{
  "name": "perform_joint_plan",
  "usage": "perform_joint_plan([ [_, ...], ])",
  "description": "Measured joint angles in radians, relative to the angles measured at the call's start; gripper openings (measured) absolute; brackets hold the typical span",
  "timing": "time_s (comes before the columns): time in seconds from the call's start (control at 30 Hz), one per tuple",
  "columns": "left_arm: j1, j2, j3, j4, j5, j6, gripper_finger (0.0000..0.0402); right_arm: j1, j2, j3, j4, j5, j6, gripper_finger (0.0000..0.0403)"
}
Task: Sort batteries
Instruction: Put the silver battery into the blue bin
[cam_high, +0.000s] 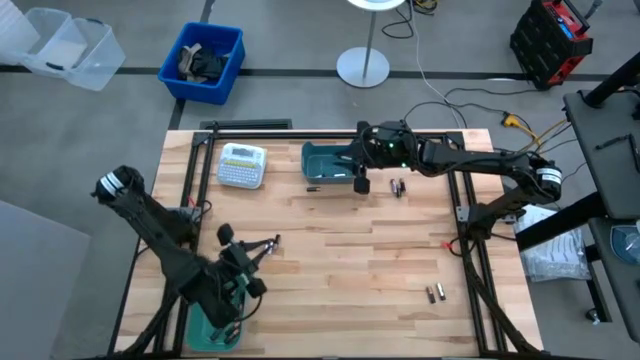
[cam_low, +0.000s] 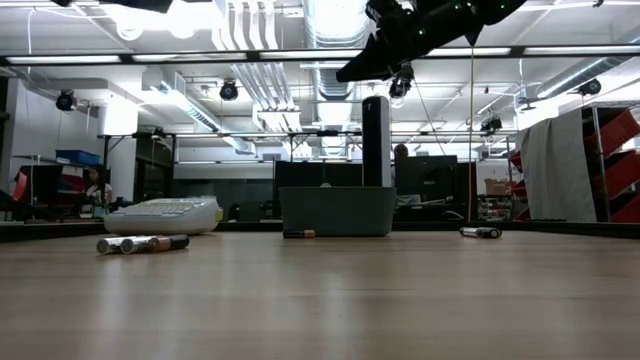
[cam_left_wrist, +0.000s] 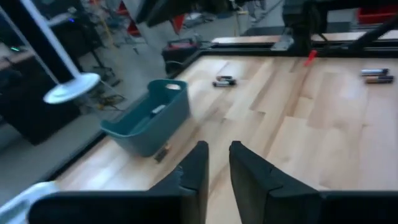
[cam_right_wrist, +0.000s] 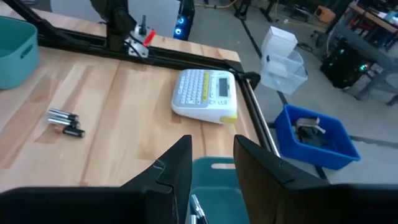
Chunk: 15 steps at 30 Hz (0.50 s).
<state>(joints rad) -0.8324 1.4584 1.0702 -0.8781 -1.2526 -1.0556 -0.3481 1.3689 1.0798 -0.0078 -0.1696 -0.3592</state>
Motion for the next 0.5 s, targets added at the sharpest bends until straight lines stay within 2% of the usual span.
perform_joint_plan([
  [0.1,0.042,-0.041,-0.057,0.278,0.083,0.236,0.0023,-0.016,0.000,0.000,-0.003,-0.037,0.001,0.0107],
  [0.27,0.092,-0.050,-0.106,0.851,0.422,0.718,0.0002,-0.021,0.000,0.000,-0.038,-0.043,0.027,0.0112],
  [0.33,0.096,-0.037,-0.106,1.019,0.530,0.907,0.0004,-0.021,0.000,0.000,-0.054,-0.044,0.028,0.0114],
  [0.4,0.096,-0.022,-0.106,1.109,0.562,1.050,0.0004,-0.021,0.000,0.000,-0.062,-0.044,0.034,0.0117],
  [0.5,0.100,-0.022,-0.108,1.077,0.563,1.117,0.0002,-0.021,0.000,0.000,-0.068,-0.044,0.035,0.0119],
])
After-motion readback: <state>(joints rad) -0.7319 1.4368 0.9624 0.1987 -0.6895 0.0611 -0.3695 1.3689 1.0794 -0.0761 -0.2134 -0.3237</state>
